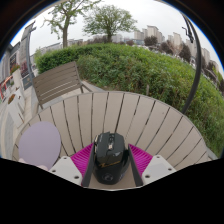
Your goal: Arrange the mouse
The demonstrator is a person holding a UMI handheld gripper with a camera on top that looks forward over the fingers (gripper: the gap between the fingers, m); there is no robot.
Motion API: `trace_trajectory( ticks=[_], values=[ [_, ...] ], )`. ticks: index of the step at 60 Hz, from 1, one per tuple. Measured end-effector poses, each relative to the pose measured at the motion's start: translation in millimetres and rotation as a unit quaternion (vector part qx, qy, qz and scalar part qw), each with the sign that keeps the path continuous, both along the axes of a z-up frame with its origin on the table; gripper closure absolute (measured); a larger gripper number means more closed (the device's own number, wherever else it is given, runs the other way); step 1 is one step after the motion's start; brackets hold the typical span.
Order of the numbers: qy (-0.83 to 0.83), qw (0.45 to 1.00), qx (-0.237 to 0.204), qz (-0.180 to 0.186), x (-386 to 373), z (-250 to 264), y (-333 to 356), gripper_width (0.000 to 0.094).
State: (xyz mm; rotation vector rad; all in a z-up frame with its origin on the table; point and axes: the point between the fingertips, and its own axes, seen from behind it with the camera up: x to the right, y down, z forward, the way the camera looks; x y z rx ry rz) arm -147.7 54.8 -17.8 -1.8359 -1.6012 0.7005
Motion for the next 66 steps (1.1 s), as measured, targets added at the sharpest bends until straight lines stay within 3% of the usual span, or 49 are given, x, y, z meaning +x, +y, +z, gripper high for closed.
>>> trace_trajectory(
  ticks=[5, 17, 28, 33, 41, 51, 54, 61, 64, 66],
  values=[
    [-0.002, 1.000, 0.016, 0.003, -1, 2, 0, 0.0410],
    [-0.002, 1.000, 0.010, -0.002, 1, 33, -15, 0.0421],
    [0.047, 0.997, 0.008, 0.062, -25, 129, -97, 0.0422],
    [0.055, 0.993, 0.006, 0.100, -36, 143, -150, 0.0422],
    [0.030, 0.991, -0.010, 0.132, -42, 107, -232, 0.0422],
    [-0.014, 0.988, 0.059, 0.144, -32, 26, -261, 0.0423],
    [-0.020, 0.987, 0.061, 0.144, -31, 11, -267, 0.0418],
    [-0.027, 0.989, 0.057, 0.135, -26, 12, -266, 0.0250],
    [-0.036, 0.989, 0.058, 0.129, -21, 24, -263, 0.0093],
    [-0.036, 0.990, 0.054, 0.124, -17, 40, -262, 0.0087]
  ],
)
